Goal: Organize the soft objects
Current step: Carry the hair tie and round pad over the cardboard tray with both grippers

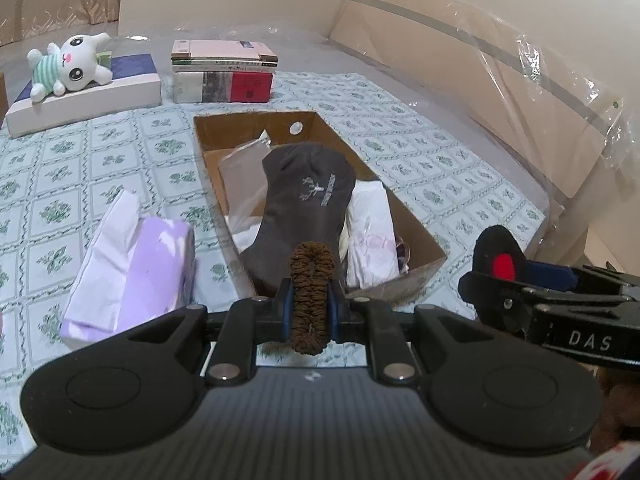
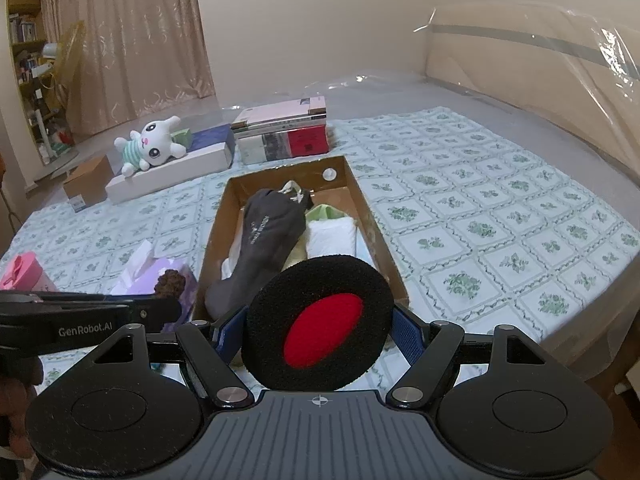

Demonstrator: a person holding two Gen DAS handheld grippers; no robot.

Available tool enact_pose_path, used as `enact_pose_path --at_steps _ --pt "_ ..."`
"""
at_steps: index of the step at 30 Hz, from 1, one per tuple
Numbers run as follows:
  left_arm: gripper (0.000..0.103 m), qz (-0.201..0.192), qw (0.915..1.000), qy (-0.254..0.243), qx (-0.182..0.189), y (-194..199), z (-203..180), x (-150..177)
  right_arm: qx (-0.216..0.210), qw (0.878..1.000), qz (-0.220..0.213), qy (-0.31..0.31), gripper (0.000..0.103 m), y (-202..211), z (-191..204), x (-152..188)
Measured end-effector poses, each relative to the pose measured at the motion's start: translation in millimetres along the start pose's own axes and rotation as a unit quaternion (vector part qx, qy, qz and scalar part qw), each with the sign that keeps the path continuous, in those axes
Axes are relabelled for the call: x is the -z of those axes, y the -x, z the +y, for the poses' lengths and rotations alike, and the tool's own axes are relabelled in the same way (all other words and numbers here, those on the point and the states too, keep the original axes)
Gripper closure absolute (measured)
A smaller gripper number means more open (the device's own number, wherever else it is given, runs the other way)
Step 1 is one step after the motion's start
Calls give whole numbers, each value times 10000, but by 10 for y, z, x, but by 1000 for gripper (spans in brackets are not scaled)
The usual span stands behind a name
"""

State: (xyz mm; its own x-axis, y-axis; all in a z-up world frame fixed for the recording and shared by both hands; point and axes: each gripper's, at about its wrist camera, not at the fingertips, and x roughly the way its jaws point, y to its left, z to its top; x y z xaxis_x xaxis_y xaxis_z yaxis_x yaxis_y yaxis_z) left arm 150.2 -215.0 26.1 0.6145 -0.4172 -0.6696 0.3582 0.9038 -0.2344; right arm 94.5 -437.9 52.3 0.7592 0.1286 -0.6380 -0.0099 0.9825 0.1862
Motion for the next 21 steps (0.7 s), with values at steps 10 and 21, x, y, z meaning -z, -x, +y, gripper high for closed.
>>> enact_pose_path --at_steps 10,21 --pt "88 -63 10000 -2 25 -306 16 -325 58 9997 -26 247 28 -250 -133 -236" --pt "88 -9 10000 93 3 -697 120 -607 -62 9989 5 475 28 -603 -161 -508"
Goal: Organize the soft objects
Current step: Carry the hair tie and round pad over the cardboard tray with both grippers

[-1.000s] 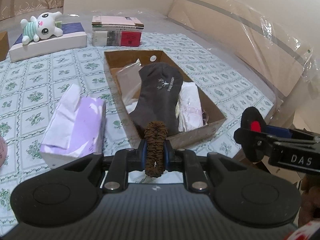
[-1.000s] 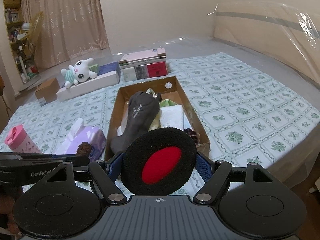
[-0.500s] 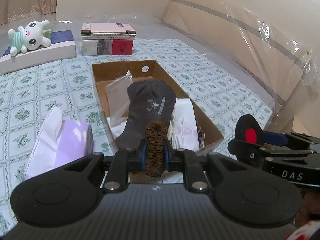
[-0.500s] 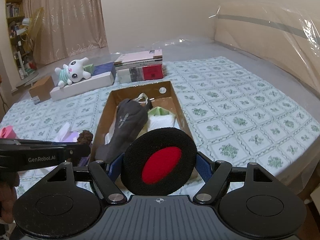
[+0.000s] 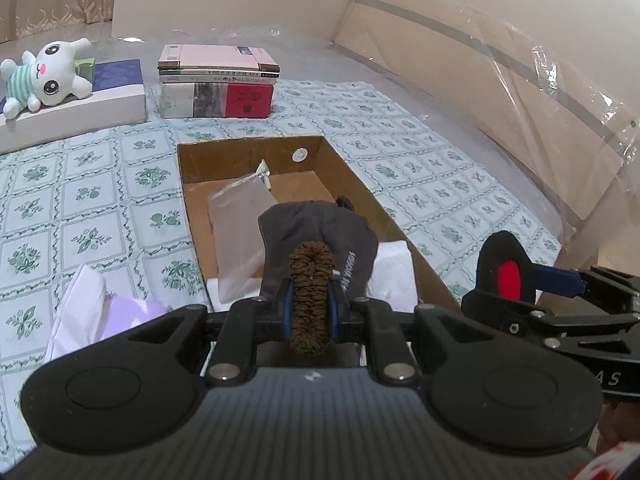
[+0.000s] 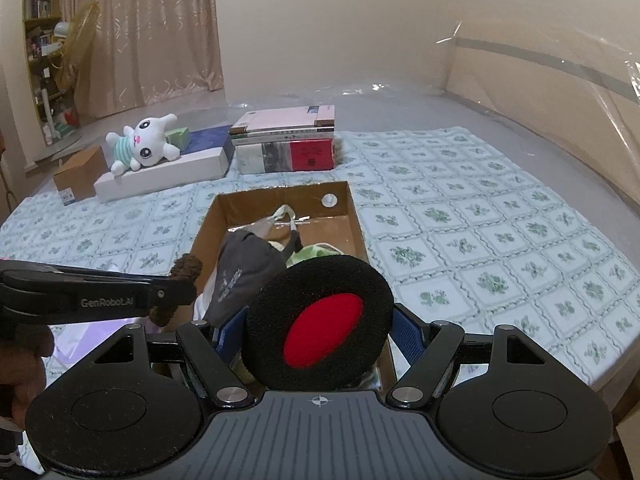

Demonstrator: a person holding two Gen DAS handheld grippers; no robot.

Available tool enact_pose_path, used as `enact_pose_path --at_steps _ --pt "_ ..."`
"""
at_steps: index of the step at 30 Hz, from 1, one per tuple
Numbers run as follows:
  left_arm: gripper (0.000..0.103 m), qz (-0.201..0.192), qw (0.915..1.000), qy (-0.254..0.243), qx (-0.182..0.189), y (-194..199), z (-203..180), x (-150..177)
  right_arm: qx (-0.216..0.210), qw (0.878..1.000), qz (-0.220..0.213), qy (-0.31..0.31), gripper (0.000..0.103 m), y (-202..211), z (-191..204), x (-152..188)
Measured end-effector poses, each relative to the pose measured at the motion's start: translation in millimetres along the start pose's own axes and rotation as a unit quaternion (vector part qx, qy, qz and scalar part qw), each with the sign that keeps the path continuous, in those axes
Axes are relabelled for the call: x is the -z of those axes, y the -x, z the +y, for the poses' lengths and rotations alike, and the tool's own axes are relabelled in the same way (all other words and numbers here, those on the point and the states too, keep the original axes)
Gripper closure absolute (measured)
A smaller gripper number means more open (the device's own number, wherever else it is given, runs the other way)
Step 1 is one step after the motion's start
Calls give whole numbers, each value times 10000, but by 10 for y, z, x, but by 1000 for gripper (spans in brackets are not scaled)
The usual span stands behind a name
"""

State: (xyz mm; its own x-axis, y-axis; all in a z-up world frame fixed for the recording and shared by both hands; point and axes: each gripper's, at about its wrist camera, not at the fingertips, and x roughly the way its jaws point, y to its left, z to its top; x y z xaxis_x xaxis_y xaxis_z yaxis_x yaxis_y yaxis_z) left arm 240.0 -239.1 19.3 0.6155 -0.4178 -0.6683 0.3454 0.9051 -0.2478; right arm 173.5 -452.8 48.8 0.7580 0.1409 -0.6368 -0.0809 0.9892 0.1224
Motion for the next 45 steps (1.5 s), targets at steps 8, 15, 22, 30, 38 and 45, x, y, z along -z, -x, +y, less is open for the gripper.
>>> enact_pose_path --at_steps 8,15,22,30,38,45 --pt "88 63 10000 72 17 -214 96 -182 -310 9993 111 -188 28 -275 -111 -193" --pt "88 18 10000 37 -54 -329 250 -463 -318 9994 124 -36 28 -493 -169 -464" --pt "88 27 9999 -58 -151 -518 362 -803 -374 9983 202 410 28 -785 -193 -753" --pt "88 273 9992 56 -292 -896 533 -1088 -666 9955 482 477 28 -1286 -348 -1068" --pt "88 450 9981 99 -415 -1180 661 -1168 -818 9918 655 728 28 -1729 -384 -1183" --pt "87 613 9970 141 -457 -1374 741 -1153 -992 9885 769 842 28 -1986 -385 -1184"
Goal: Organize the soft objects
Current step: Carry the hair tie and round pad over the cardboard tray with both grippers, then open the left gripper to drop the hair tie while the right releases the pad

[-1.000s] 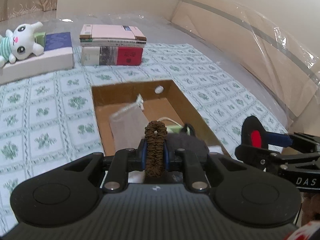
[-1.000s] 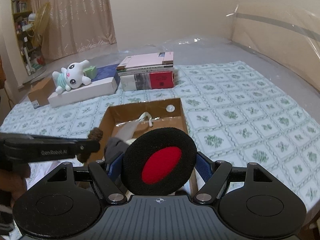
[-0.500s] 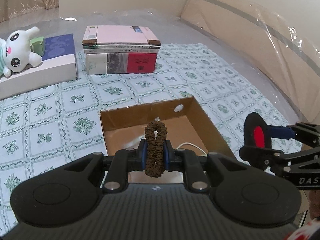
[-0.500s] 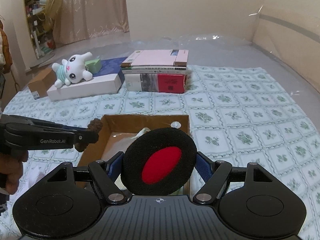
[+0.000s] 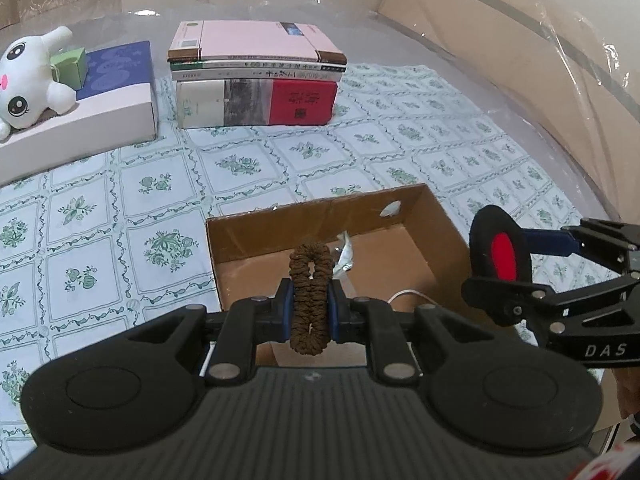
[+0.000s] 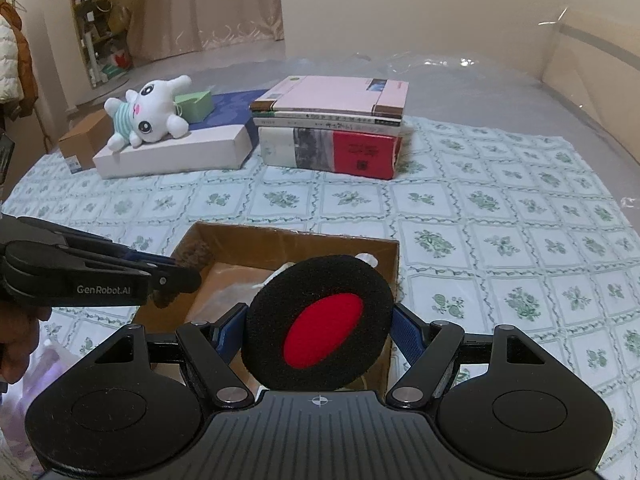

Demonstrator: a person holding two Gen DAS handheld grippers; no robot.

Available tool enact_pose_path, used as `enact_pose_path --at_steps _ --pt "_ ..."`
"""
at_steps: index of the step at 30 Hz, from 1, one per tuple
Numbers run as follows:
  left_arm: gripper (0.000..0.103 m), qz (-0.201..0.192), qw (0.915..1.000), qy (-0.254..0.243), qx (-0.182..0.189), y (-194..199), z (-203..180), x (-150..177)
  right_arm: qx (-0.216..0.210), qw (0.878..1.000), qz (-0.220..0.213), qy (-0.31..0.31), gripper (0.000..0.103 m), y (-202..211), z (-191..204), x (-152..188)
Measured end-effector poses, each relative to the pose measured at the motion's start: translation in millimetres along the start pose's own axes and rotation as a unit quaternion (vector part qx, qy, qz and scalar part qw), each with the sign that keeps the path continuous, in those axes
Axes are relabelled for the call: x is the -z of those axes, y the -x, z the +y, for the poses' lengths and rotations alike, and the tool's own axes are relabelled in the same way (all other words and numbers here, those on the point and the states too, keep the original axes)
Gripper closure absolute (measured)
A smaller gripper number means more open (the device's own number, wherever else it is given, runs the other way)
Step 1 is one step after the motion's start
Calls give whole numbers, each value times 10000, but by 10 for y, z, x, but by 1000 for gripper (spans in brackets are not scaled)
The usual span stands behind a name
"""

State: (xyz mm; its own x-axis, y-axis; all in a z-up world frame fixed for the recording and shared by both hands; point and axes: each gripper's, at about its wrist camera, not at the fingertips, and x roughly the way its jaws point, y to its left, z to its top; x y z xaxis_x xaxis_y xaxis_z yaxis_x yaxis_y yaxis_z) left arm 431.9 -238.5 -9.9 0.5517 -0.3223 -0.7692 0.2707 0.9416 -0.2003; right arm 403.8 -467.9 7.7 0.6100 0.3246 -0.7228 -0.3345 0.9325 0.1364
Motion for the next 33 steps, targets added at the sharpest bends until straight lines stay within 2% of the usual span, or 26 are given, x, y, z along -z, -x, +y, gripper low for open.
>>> enact_pose_path --at_steps 14,17,19,21,33 --pt "83 7 10000 16 -66 -158 39 -69 -132 9999 56 15 28 -195 -43 -44" --pt "75 -28 10000 6 -74 -165 39 -77 -132 9999 52 -1 28 -203 -52 -43" --pt "57 -12 9999 -34 -114 -173 35 -85 -134 9999 50 -24 28 -207 -60 -44" --pt "50 -48 9999 -22 -135 -165 46 -86 -134 9999 52 -44 28 -206 -68 -35" --pt "49 -144 9997 -29 -192 -17 127 -69 -119 9999 33 -91 28 -160 -52 -32"
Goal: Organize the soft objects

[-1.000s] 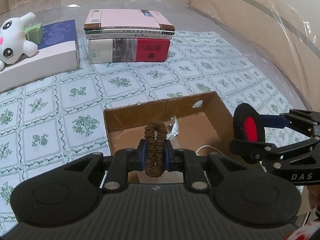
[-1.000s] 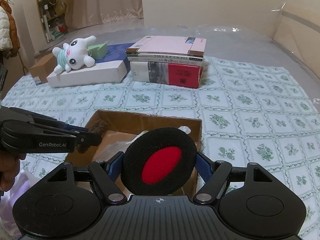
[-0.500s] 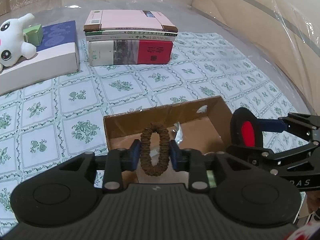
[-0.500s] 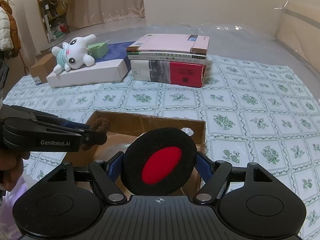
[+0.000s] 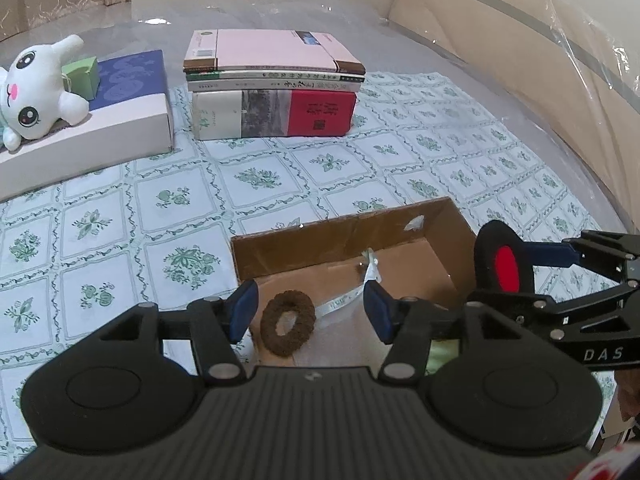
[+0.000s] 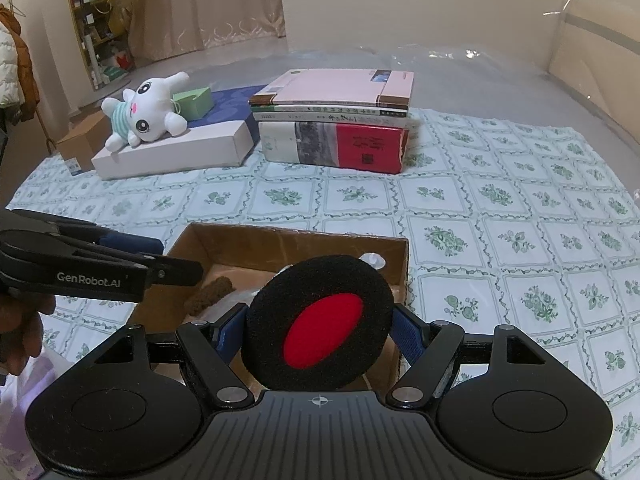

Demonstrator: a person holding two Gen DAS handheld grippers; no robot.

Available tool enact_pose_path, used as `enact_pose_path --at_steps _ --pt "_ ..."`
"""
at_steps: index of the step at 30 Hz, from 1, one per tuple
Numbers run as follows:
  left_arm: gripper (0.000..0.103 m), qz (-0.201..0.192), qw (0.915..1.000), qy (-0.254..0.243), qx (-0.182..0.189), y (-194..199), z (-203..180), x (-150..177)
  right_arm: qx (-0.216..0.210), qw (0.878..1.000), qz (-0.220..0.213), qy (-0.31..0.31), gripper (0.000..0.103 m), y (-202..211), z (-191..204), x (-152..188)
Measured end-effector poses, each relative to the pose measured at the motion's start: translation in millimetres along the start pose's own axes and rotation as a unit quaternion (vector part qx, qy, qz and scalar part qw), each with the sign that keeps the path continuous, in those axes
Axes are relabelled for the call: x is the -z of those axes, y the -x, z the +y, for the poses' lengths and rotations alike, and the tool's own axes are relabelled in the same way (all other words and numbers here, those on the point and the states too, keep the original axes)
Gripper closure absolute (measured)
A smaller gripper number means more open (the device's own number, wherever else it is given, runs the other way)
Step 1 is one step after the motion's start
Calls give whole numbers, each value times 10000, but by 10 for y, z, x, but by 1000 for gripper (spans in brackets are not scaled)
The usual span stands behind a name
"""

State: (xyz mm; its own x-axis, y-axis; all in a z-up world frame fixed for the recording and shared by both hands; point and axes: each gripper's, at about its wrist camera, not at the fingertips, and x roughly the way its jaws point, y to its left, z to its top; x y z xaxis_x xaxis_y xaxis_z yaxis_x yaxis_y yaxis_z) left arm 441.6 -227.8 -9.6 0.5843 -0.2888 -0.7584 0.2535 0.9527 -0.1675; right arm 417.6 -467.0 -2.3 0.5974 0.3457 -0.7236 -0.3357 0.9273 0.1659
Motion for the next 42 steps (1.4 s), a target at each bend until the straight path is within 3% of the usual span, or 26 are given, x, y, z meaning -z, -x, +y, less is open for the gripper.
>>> enact_pose_path --at_steps 13,17,21,30,35,39,42 --pt "49 -122 9999 -37 -30 141 102 11 12 9999 -129 -20 27 -40 82 -108" --pt "49 -109 9999 -39 -37 151 109 27 -188 9991 -272 -282 14 -57 10 -132" --pt "35 -133 9999 -28 -93 184 129 50 -185 9979 -372 -503 12 11 -42 -152" --pt "24 -201 9997 33 -110 452 125 138 -14 9965 -530 -639 12 426 50 -85" --pt "17 -363 9992 144 -26 793 102 297 60 9959 -608 -670 12 802 234 15" --pt "7 -551 9979 335 13 1141 110 508 160 9963 -497 -682 12 1094 447 157" --pt "6 -684 9968 401 27 1406 92 695 209 9970 -396 -639 12 1288 623 308"
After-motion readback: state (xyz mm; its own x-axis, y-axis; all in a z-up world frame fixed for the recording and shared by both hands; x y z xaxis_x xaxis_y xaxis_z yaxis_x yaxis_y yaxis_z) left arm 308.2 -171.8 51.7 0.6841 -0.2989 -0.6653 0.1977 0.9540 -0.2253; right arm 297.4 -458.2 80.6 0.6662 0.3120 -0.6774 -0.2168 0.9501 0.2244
